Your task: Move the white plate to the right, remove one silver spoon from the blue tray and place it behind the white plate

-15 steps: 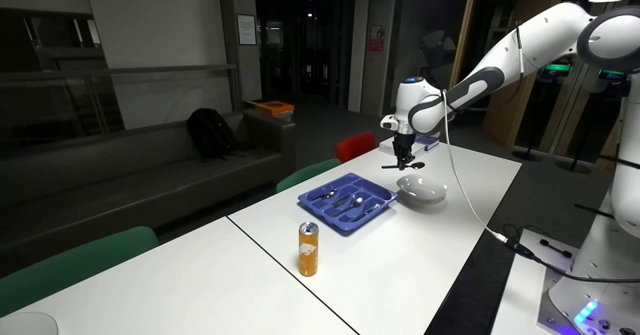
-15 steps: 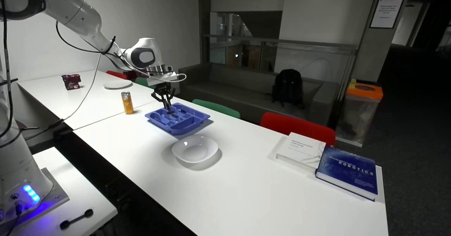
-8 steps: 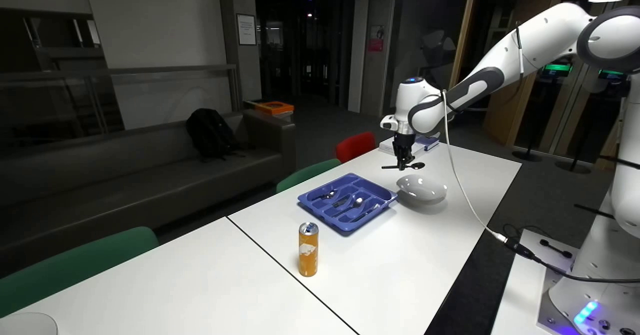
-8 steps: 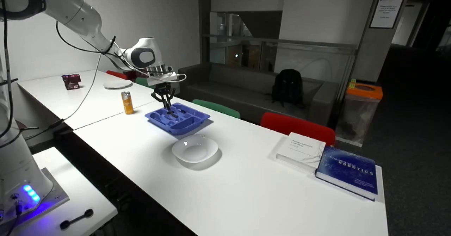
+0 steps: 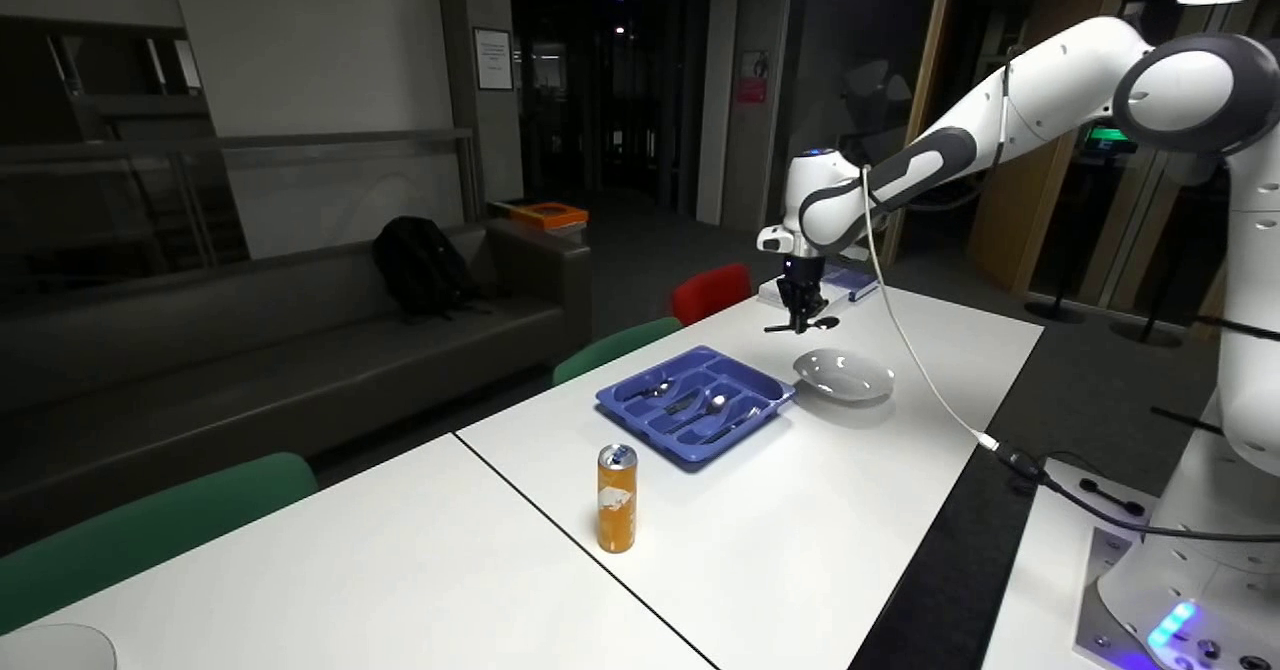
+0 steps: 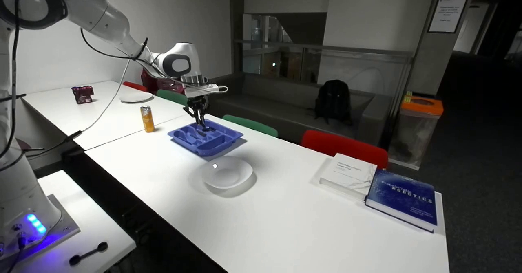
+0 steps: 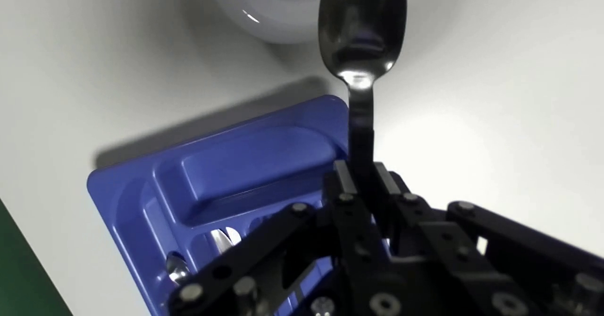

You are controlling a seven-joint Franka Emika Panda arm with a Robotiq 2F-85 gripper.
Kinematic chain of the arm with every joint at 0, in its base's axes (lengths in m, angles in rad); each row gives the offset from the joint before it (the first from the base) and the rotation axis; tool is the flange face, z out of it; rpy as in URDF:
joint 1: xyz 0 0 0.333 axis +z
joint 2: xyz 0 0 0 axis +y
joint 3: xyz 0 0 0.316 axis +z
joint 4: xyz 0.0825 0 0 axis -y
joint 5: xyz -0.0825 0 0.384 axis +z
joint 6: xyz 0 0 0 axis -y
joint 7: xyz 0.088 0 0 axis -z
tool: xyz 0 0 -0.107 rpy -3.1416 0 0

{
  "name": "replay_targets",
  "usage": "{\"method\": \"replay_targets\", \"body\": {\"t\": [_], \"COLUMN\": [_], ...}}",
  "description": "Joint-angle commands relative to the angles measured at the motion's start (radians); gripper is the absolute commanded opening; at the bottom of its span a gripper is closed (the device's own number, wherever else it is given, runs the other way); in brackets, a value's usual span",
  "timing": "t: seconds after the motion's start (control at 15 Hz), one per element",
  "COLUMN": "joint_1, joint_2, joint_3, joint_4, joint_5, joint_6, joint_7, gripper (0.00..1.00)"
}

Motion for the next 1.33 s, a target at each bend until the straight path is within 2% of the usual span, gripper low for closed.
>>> {"method": "replay_targets", "body": {"t": [0.0,0.27,0.6,0.93,1.0,1.27], "joint_1": [-0.074,-0.128,-0.157,-0.157,-0.152,-0.153], "joint_2": [0.087,0.169,0.278,0.365,0.336,0.362], "joint_3": [0.011,-0.003,-0.019,-0.019,-0.022,-0.020], "joint_4": [0.163,0.298,0.441,0.553,0.482,0.521], "joint_5": [0.104,0.128,0.105,0.113,0.100,0.100], "joint_6": [-0.100,-0.207,-0.285,-0.326,-0.277,-0.289], "joint_7": [-0.212,-0.377,-0.486,-0.471,-0.465,-0.464], "gripper": [0.03,0.03,0.03,0.03,0.13,0.13]}}
